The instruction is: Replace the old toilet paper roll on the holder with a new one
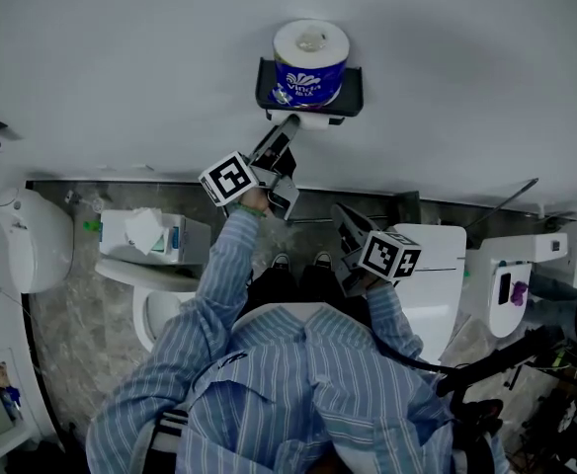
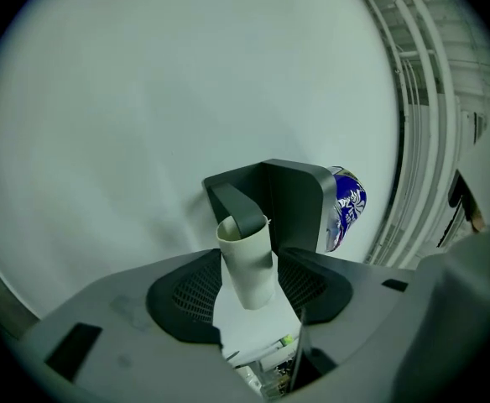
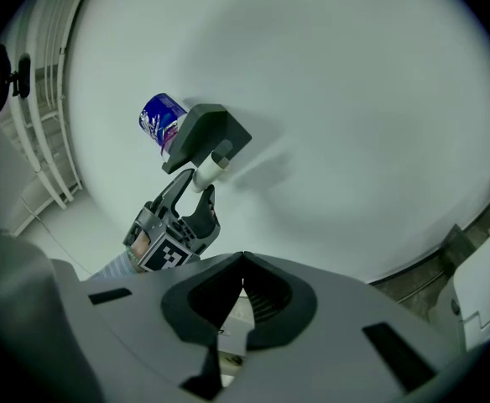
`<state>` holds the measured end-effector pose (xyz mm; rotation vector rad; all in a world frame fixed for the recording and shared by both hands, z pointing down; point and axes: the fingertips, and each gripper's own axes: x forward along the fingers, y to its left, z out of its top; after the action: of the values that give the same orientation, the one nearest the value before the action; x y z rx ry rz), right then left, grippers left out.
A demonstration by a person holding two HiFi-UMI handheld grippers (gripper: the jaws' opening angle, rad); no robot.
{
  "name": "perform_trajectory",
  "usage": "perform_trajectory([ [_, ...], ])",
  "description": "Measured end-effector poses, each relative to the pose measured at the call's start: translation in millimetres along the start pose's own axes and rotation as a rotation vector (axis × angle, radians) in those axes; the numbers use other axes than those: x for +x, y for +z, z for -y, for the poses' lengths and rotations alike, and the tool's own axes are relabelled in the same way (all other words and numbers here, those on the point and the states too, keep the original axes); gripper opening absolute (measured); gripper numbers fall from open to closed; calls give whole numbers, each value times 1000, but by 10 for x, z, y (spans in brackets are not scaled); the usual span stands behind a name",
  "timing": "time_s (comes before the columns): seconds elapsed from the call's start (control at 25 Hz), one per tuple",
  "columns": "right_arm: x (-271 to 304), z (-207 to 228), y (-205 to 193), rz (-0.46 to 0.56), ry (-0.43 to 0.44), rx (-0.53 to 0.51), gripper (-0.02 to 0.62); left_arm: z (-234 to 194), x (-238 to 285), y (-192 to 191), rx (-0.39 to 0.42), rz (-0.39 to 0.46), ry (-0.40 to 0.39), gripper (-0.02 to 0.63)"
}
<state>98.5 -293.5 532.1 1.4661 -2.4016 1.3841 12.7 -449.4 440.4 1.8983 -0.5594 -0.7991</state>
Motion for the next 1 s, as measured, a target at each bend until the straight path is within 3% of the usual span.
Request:
perform_trajectory([
  [0.04,-4,29,4,-5,1,2,2,-5,5,4,-20,16,-7,192],
  [0.2,-22,119,41,-14,0,11,2,33,19,-18,-61,60,-33,176],
  [0.4,-70,241,157,-4,-5,21,2,71,175,-231,-26,-6,-14,173],
  [0.56,-153,372,219,4,-13,33,2,29,351,-482,140,-125,35,172],
  [0.84,-286,546,354,34,-35,49,2,60,646,-946,183,-263,13,172],
  [1.0,-346,544,412,29,-14,6,3,89,696,-1149,297,-347,17,172],
])
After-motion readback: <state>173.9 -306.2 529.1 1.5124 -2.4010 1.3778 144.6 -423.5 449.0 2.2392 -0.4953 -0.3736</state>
